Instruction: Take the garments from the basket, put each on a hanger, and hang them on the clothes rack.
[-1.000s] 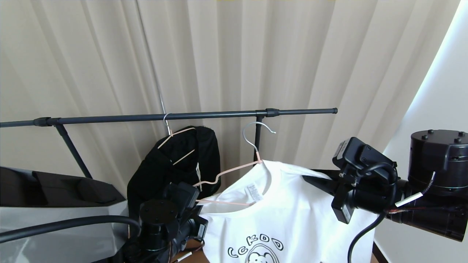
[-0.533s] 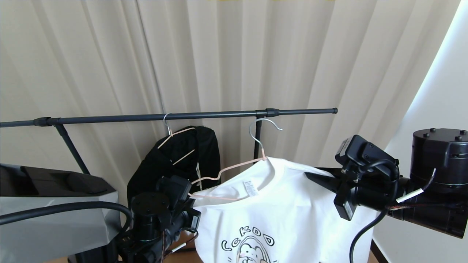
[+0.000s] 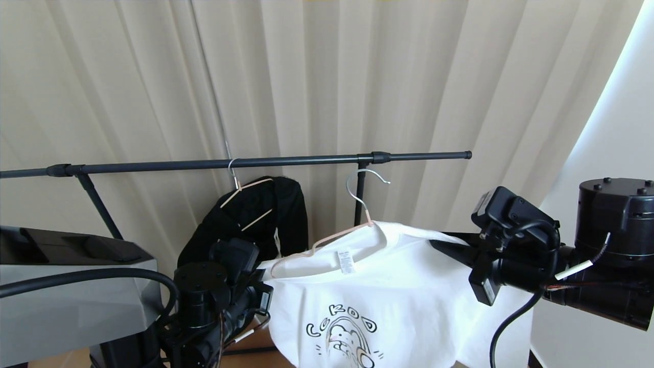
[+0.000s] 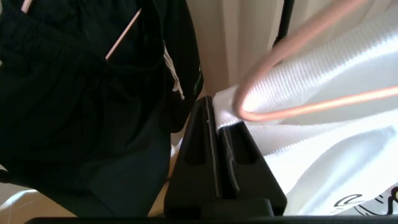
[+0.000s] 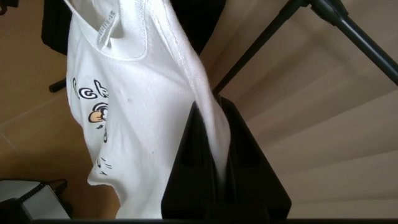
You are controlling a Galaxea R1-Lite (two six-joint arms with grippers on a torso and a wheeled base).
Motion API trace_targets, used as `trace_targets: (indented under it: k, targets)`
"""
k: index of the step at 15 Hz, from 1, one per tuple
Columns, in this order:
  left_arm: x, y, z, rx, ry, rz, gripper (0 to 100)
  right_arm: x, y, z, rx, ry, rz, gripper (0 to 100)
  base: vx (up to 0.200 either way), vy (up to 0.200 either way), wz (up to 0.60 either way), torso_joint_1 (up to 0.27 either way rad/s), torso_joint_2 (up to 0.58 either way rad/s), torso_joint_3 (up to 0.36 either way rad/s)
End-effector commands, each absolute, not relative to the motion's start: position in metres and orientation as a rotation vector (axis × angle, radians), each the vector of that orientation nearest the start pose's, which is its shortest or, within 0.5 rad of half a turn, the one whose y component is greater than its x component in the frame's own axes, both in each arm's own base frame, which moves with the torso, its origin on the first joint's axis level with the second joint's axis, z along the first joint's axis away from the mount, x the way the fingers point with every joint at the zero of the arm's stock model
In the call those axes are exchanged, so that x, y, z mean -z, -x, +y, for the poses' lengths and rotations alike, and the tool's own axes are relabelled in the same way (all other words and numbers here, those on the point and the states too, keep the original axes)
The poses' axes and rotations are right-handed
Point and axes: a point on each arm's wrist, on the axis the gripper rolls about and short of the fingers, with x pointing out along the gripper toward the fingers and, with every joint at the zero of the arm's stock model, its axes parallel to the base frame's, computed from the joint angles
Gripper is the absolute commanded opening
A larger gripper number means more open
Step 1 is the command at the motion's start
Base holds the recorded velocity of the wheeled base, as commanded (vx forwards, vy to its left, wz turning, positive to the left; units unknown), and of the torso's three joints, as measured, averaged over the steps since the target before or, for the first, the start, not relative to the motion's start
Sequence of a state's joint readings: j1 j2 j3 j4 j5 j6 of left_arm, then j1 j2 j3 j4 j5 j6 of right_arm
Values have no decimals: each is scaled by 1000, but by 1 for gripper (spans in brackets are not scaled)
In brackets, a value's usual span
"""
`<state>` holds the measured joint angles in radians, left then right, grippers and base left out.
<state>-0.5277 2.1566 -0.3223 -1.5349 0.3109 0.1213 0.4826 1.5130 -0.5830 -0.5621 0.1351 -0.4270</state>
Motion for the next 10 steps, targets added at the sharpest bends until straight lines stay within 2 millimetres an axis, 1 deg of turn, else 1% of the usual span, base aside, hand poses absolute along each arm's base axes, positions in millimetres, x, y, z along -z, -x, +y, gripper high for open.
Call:
trace_targets:
  k: [1,6,7,10]
  targets:
    - [-32,-255,-138,222,-240,259,0,-169,-214,113,-674,472,230,0,0,0,0,0,0,0]
    - [-40,-253,-139,227,-241,235,0,-168,-215,114,-675,473,234,0,0,0,0,0,0,0]
    - [-52,-246,-142,248,-236,199,0,-164,-217,116,-680,475,249,0,0,0,0,0,0,0]
    - [-60,-235,-149,284,-235,176,0,-158,-222,124,-693,477,226,0,0,0,0,0,0,0]
